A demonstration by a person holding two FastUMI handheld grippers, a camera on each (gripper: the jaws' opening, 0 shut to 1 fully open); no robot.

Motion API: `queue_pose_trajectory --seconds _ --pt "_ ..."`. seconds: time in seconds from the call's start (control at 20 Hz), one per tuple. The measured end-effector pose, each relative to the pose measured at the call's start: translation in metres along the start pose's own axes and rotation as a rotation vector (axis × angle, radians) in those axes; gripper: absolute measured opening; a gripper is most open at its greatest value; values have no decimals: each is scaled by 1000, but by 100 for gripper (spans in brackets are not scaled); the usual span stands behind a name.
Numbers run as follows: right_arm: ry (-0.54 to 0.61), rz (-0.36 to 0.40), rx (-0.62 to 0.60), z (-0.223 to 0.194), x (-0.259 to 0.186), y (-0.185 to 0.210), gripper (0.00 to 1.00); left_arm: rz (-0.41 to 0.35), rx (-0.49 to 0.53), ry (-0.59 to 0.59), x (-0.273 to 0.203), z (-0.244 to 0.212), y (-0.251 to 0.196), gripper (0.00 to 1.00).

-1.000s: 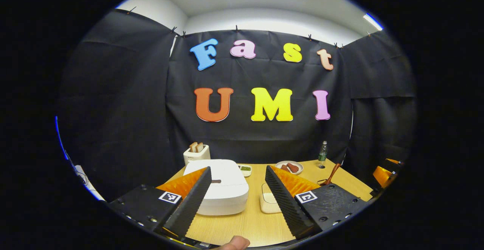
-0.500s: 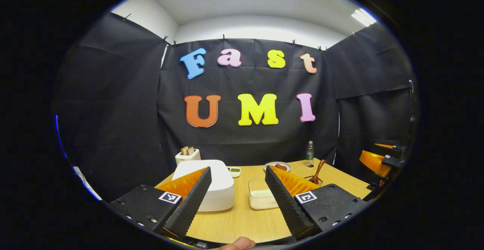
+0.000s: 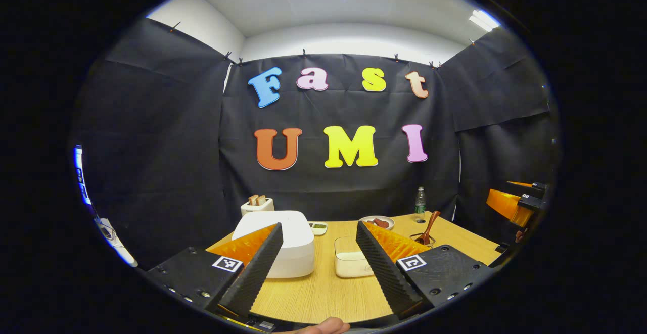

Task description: Close the left gripper, press the button to open the rice cooker; take a wooden spoon from the chopstick holder with the right hand, scoop a spoonful of rice and pour it into the rice cooker, then put the wooden spoon back into the chopstick holder.

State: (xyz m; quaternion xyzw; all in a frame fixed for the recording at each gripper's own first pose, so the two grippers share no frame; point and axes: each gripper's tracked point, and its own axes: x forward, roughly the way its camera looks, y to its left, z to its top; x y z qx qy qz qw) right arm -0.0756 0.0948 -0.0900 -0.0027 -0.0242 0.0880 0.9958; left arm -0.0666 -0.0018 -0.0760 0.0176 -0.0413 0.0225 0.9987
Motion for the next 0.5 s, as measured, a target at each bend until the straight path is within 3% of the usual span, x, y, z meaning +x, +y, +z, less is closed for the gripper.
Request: queue_pose_trajectory --seconds 0.05,0.5 --pt "6 2 3 -1 2 -1 98 -4 3 -1 0 0 -2 96" --pt "9 -6 9 -4 -1 -8 98 5 22 -28 -1 4 -1 96"
